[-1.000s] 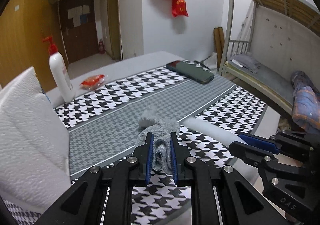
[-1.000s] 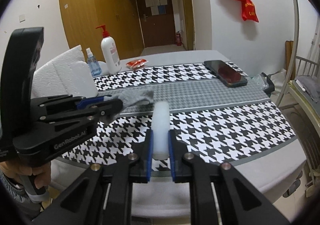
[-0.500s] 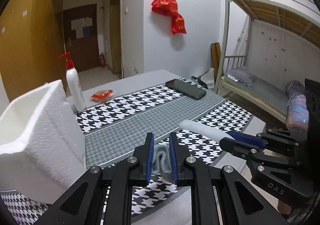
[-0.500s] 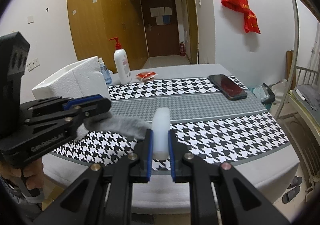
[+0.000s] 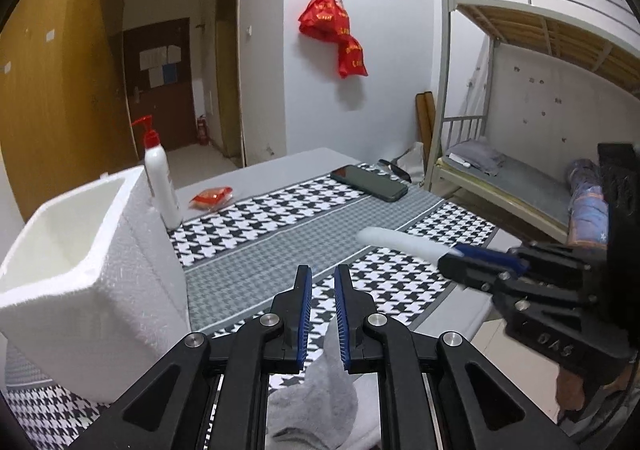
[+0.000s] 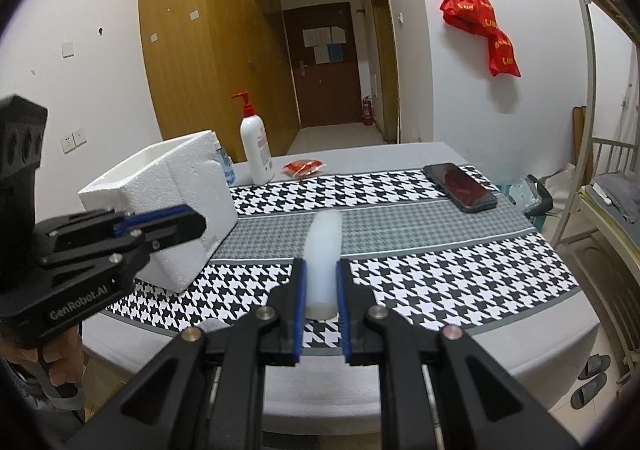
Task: Organize soft objects
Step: 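Lift the sock with the left tool while the right tool lifts the roller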
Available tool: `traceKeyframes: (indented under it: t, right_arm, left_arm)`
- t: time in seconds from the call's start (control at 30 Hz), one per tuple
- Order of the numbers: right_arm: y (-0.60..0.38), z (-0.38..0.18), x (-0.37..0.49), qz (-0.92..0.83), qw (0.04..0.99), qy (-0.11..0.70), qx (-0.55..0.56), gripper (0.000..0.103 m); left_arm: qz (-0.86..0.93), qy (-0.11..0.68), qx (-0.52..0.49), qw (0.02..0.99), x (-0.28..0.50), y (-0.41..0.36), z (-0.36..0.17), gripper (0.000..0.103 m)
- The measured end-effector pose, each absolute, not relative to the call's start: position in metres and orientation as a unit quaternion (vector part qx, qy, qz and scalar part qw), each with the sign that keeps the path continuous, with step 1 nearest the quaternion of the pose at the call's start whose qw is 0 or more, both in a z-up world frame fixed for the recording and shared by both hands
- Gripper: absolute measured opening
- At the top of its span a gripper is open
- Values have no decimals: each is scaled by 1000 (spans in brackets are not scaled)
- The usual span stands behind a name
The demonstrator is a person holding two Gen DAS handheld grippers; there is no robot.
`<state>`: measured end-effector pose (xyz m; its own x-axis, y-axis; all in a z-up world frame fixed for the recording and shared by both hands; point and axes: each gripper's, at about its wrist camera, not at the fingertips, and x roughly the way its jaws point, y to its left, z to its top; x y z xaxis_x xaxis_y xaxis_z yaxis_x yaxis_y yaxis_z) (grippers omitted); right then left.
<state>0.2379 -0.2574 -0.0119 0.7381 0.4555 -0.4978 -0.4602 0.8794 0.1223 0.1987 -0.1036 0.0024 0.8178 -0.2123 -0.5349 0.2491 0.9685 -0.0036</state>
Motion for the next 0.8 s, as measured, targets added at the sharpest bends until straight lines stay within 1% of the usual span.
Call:
traceKeyframes:
  t: [0.2, 0.3, 0.33, 0.4, 0.47, 0.57, 0.7, 0.8]
  right_arm:
    - [-259, -9, 232, 246, 934, 258, -2, 18]
    - [-261, -11, 230, 245, 934, 259, 0, 18]
    - [-261, -11, 229, 246, 934, 259, -1, 18]
    - [-261, -12, 229, 246, 934, 260, -1, 18]
    - [-261, -12, 228, 246, 933, 261, -1, 18]
    - [-261, -13, 227, 246, 933, 263, -2, 18]
    - [-261, -14, 227, 247, 932, 265, -2, 18]
    - [-261, -13, 225, 247, 932, 264, -2, 18]
  left_arm:
    - [-122, 311, 20, 942, 201, -97, -20, 14]
    - [-127, 326, 18, 937, 203, -99, -31, 16]
    - [-127, 332, 19, 935, 203, -100, -36, 18]
    - [-129, 339, 18, 931, 203, -102, -43, 28]
    - [-131, 345, 17, 929, 202, -103, -49, 46]
    - [-132, 352, 20, 927, 200, -104, -57, 53]
    - [-133, 367, 23, 920, 200, -107, -69, 55]
    - [-131, 380, 29, 915, 199, -108, -80, 60]
